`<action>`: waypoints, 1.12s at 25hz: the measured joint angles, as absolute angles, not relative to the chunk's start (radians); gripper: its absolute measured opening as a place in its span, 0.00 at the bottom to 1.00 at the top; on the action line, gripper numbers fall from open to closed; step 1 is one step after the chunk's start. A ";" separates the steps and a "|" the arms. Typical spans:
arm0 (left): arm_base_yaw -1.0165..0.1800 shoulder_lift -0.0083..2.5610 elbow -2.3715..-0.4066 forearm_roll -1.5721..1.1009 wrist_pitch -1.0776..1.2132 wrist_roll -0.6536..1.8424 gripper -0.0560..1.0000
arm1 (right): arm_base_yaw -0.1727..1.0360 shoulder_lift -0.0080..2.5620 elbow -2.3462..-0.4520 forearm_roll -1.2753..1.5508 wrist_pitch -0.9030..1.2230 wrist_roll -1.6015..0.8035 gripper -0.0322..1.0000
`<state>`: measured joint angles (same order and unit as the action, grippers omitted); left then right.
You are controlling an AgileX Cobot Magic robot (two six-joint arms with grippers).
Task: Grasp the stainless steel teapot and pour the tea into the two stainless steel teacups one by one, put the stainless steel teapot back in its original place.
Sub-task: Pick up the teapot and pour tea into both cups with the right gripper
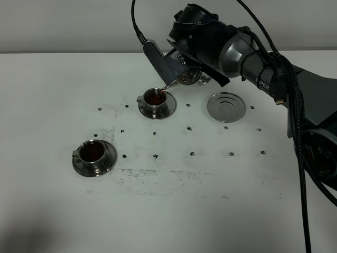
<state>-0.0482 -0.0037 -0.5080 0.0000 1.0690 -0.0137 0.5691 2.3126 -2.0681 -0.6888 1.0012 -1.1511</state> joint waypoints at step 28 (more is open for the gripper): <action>-0.048 -0.004 -0.508 0.000 1.069 -0.014 0.58 | 0.504 2.297 -2.068 -0.462 1.021 -1.098 0.23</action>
